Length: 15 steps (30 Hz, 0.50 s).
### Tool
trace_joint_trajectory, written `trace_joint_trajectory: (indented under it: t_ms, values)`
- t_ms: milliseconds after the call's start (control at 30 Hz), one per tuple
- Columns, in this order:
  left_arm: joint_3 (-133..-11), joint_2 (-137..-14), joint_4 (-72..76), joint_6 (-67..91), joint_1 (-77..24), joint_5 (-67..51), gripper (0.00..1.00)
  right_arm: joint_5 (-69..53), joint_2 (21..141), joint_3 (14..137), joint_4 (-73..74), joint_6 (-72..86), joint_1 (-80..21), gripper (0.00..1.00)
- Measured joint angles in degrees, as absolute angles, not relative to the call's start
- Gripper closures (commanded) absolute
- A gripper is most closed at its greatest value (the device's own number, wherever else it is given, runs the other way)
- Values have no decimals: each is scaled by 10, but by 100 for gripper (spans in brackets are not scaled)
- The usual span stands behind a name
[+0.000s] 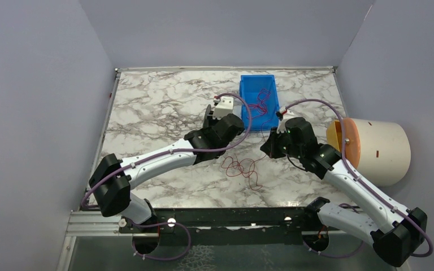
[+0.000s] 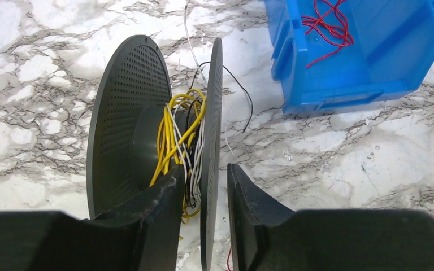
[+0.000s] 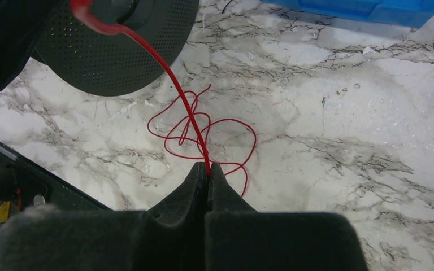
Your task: Wrap the cables
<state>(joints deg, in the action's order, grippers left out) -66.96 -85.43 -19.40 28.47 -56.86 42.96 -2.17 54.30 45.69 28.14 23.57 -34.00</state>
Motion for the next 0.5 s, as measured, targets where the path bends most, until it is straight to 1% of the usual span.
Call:
trace_joint_trajectory:
  t_ms: [67, 167, 267, 367, 500]
  values:
    - [-670, -854, -194, 284, -569, 430, 60, -22, 543, 457, 281, 236, -340, 99]
    - [-670, -853, -194, 281, -569, 430, 54, -22, 543, 457, 281, 236, -340, 99]
    - [-669, -845, -194, 274, -569, 429, 45, -22, 543, 457, 281, 236, -340, 99]
    - [-668, -826, -188, 254, -569, 425, 38, -23, 544, 457, 281, 236, -340, 99]
    - [-668, -793, -177, 211, -569, 411, 35, -23, 547, 457, 281, 236, -340, 99]
